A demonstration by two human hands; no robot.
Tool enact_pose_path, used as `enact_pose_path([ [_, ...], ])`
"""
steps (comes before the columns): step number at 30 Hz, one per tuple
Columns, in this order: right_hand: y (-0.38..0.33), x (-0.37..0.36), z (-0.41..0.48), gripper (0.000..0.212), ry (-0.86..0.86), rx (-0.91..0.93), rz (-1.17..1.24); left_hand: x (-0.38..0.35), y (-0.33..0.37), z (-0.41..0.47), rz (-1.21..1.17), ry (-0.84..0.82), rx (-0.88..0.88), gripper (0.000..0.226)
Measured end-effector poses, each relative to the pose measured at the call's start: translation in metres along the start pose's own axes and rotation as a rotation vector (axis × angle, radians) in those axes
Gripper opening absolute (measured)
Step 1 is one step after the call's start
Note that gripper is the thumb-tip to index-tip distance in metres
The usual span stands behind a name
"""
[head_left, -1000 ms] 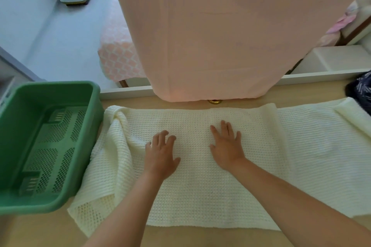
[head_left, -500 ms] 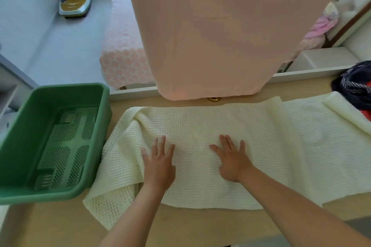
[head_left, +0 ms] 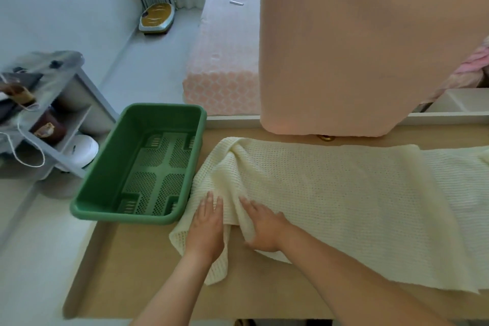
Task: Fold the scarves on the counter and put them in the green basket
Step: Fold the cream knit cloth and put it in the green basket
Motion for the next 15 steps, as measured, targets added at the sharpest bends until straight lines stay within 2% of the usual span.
enact_pose_path([
  [3,0.028,-0.007,-0.012,0.112,0.006,-0.046,-0.082,0.002,-0.005,0.001,0.093,-0.016,0.000,0.081],
  [5,0.050,-0.004,-0.024,0.099,0.006,-0.074,-0.129,0.003,-0.006,0.002,0.151,0.043,-0.028,0.073],
  [7,0.067,0.000,-0.033,0.080,-0.009,-0.111,-0.194,0.002,-0.007,0.005,0.165,0.075,-0.073,0.051],
  [9,0.073,0.006,-0.035,0.071,0.015,-0.161,-0.262,0.000,-0.007,0.008,0.101,0.103,-0.139,0.029],
  [12,0.060,0.010,-0.030,0.084,0.105,-0.163,-0.274,0.002,0.005,0.010,-0.093,0.123,-0.263,0.014],
  [15,0.025,0.009,-0.025,0.092,0.235,0.050,-0.106,0.015,0.024,0.010,-0.264,0.081,-0.342,0.015],
])
Point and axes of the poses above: each hand's wrist, its own z-axis towards the middle knuckle, its own x-axis out of the back of the hand, y = z × x, the point moved 2 cm from there along z, towards the middle knuckle, and after that the axes turned 1 degree about z, right-handed, at the moved point
